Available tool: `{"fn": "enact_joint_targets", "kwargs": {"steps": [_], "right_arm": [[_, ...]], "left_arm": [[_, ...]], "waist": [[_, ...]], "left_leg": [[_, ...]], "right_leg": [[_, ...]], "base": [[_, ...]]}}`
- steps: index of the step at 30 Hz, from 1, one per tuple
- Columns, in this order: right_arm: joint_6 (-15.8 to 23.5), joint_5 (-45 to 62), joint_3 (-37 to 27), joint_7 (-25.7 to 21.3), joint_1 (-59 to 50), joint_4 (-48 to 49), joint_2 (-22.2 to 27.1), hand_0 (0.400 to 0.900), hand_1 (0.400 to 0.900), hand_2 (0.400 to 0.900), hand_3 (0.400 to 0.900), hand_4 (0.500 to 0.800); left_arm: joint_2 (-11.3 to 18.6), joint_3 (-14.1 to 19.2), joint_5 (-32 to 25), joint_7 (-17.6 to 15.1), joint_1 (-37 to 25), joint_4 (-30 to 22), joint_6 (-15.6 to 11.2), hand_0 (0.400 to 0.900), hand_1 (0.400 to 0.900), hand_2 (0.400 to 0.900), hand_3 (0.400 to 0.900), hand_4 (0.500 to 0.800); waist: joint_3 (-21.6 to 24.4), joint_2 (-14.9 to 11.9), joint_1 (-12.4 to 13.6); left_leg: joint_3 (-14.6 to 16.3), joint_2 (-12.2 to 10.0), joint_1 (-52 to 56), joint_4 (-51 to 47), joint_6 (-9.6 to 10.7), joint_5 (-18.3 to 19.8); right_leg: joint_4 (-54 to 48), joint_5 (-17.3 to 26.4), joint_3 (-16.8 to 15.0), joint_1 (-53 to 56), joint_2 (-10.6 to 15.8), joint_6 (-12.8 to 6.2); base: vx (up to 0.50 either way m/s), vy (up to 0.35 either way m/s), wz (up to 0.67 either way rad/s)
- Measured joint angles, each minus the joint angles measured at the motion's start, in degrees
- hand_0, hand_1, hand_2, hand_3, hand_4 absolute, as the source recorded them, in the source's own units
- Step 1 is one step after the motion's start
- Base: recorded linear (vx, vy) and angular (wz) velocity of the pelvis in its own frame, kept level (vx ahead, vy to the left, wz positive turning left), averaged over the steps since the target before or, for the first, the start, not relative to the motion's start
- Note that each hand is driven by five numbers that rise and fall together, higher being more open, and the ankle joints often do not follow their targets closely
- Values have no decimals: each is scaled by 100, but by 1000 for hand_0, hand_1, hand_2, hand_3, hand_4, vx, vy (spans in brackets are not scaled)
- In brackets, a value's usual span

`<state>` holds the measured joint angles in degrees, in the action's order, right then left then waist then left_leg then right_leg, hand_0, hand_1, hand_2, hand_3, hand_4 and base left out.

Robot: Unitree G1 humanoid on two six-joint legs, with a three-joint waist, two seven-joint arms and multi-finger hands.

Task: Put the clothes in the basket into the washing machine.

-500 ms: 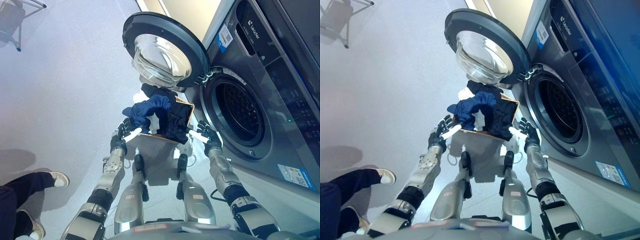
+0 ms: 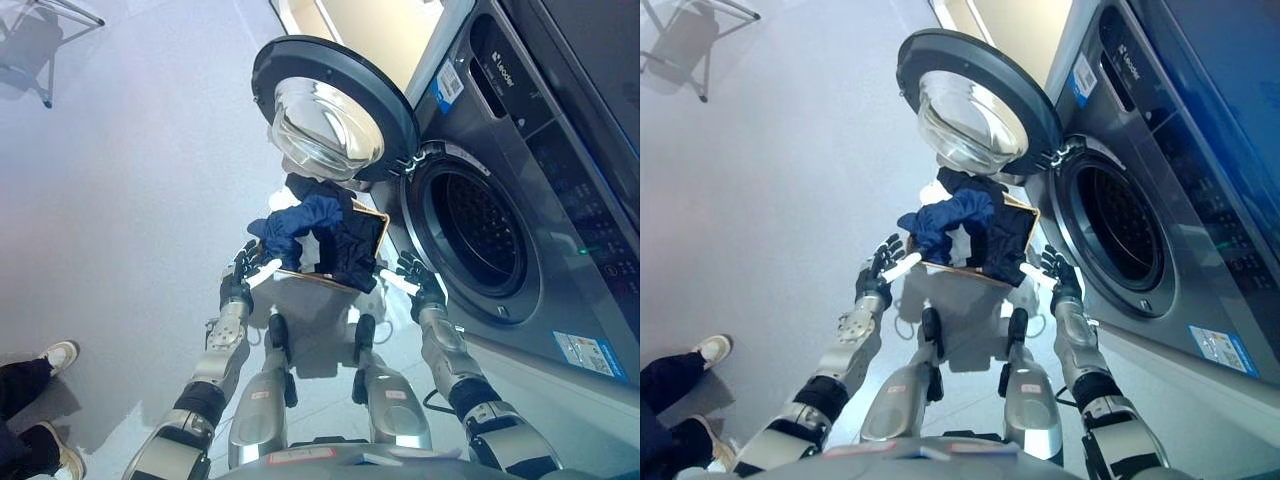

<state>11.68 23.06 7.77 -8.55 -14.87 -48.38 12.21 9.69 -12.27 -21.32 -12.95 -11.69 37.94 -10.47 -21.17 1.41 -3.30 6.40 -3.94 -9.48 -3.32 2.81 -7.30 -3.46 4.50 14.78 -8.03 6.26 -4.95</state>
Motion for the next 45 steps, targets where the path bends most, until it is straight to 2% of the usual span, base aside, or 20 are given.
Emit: {"fn": "enact_joint_targets", "kwargs": {"steps": [9,15,17,18,19,21,24,27,30,33,37,40,43,45], "right_arm": [[0,-1,56,5,-15,-38,16,900,900,900,900,800],[-9,-808,882,-19,-371,207,504,900,900,900,900,800],[-21,-1009,946,-31,-713,17,583,900,900,900,900,800],[-24,-1040,969,-73,-942,-35,586,900,900,900,900,800],[-10,-1117,1122,-134,-1218,-167,678,900,900,900,900,800],[-35,-1307,1166,-142,-1804,-446,861,900,900,900,900,800],[-78,-1780,1456,-178,-2668,-795,1212,900,900,900,900,800],[-105,-2275,1639,-221,-3384,-1332,1467,900,900,900,900,800],[-170,-2821,2045,-394,-4137,-1861,1738,900,900,900,900,800],[-227,-3392,2127,-615,-4496,-2131,1992,900,900,900,900,800],[-397,-3855,2300,-970,-4825,-2527,2227,900,900,900,900,800],[-497,-4221,2348,-1377,-4935,-2700,2293,900,900,900,900,800],[-571,-4390,2357,-1565,-5062,-2785,2294,900,900,900,900,800],[-618,-4400,2349,-1737,-5118,-2812,2327,900,900,900,900,800]], "left_arm": [[-1,-50,-5,10,82,0,0,900,900,900,900,800],[39,-67,1,-25,-102,-161,-111,900,900,900,900,800],[72,-95,0,-37,-296,-159,-125,900,900,900,900,800],[90,-109,-1,-42,-456,-174,-128,900,900,900,900,800],[158,-195,-2,-88,-592,-222,-136,900,900,900,900,800],[269,-326,1,-139,-985,-493,-195,900,900,900,900,800],[386,-381,1,-184,-1416,-878,-268,900,900,900,900,800],[578,-393,1,-269,-1475,-1233,-352,900,900,900,900,800],[746,-455,1,-347,-1621,-1318,-375,900,900,900,900,800],[858,-593,1,-402,-1782,-1470,-374,900,900,900,900,800],[945,-785,6,-551,-1947,-1896,-399,900,900,900,900,800],[1093,-878,8,-735,-2125,-2234,-504,900,900,900,900,800],[1281,-885,8,-856,-2314,-2456,-580,900,900,900,900,800],[1430,-924,5,-953,-2331,-2793,-616,900,900,900,900,800]], "waist": [[-1,-11,0],[-69,-138,53],[-153,-222,78],[-239,-253,169],[-300,-330,198],[-496,-348,302],[-840,-361,545],[-896,-368,783],[-897,-368,947],[-899,-367,1020],[-925,-369,1146],[-930,-363,1185],[-936,-356,1212],[-937,-348,1257]], "left_leg": [[-36,-2,2,-2,0,-5],[-138,-21,-533,152,-3,-47],[-205,-22,-804,246,-16,-85],[-231,-18,-911,282,-22,-112],[-267,-8,-1165,517,-22,-109],[-444,37,-1718,792,-28,-79],[-662,168,-2384,1239,-18,-126],[-774,209,-3060,1646,35,-103],[-838,214,-3764,1979,66,-117],[-865,228,-4469,2274,43,-150],[-900,333,-5196,2741,33,-83],[-927,425,-5762,3344,2,96],[-927,482,-6207,3727,11,200],[-908,518,-6552,4028,56,309]], "right_leg": [[-10,2,13,25,-4,2],[189,2,84,-488,0,9],[425,-55,149,-788,22,61],[547,-89,160,-904,56,66],[937,-198,180,-1236,121,54],[1716,-527,266,-1925,315,142],[2776,-947,329,-2685,605,220],[3421,-1153,330,-3413,761,348],[3846,-1249,390,-4071,869,454],[4175,-1326,500,-4672,992,511],[4677,-1461,462,-5347,1192,532],[5194,-1650,344,-5860,1350,571],[5568,-1742,260,-6316,1459,622],[5872,-1886,138,-6690,1528,654]], "base": [[-14,-1,2],[-104,-11,16],[-152,-5,16],[-277,-42,36],[-189,-33,29],[-131,-49,31],[-143,-36,25],[-97,-13,13],[-95,-8,18],[-31,12,16],[24,-1,11],[-11,3,9],[-10,9,3],[0,0,0]]}}
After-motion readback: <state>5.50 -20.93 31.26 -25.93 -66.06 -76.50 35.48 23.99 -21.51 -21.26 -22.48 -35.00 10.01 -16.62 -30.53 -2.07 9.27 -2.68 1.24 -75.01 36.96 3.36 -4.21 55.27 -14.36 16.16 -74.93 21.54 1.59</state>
